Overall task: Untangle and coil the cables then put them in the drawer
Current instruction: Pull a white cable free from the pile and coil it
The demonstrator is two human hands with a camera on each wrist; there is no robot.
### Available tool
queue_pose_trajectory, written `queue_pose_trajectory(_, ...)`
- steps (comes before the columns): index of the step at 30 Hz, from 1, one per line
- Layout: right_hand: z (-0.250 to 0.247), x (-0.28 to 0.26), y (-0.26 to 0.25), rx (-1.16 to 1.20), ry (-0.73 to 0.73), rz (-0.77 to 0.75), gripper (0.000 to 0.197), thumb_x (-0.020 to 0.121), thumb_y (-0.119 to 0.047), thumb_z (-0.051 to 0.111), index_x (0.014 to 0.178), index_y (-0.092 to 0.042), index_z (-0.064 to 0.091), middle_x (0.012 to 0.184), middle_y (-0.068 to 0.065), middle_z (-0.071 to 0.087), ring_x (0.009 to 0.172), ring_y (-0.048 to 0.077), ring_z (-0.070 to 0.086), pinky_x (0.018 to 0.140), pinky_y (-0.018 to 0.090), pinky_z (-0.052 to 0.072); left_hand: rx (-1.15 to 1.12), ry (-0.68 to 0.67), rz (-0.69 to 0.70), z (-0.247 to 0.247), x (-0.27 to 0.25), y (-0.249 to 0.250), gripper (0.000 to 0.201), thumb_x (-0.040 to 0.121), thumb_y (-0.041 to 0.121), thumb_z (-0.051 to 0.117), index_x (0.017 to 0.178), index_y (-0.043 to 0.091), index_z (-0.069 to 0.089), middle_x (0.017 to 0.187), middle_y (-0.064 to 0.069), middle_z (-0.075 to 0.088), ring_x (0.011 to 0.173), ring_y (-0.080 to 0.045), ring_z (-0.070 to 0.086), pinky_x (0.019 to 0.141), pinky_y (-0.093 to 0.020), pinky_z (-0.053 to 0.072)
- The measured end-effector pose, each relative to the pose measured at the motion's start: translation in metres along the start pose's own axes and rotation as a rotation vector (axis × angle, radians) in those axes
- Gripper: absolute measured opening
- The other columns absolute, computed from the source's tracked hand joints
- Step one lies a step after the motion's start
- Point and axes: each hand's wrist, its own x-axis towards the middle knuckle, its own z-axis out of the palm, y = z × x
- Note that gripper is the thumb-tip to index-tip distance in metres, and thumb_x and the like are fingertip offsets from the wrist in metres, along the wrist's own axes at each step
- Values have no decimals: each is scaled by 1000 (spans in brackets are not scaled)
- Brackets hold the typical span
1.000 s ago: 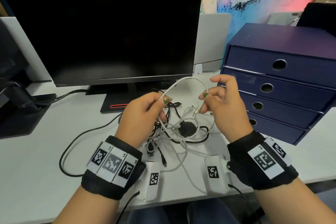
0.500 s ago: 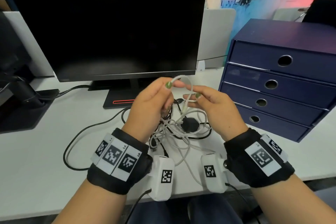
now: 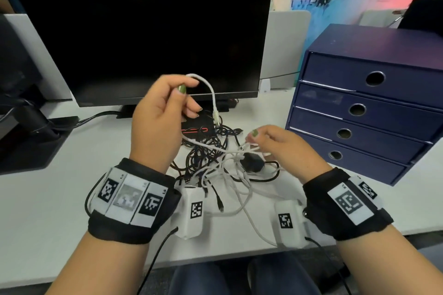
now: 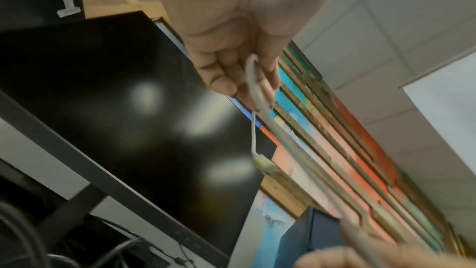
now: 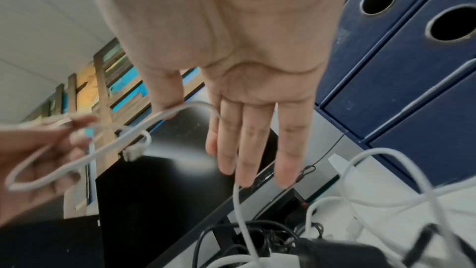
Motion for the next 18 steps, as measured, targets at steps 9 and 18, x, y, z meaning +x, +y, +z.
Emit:
queue_pose_trajectory(9, -18, 0, -14, 92, 202, -282, 37, 99, -9, 37, 110, -34, 61, 123, -19, 61, 111, 4, 55, 98, 29, 45, 274, -301, -219, 11, -18, -18, 33, 99, 25, 43, 127, 43, 46, 75, 6, 71, 71, -16, 67, 73, -41, 54)
queue_pose_trajectory(18, -23, 1, -4, 102, 171, -276, 44, 96, 3, 32, 98, -28, 63, 121, -16, 63, 115, 1, 54, 95, 39, 50, 377, -433, -328, 26, -12, -33, 44, 100, 40, 37, 79, 28, 73, 73, 4, 69, 71, -14, 63, 69, -30, 47)
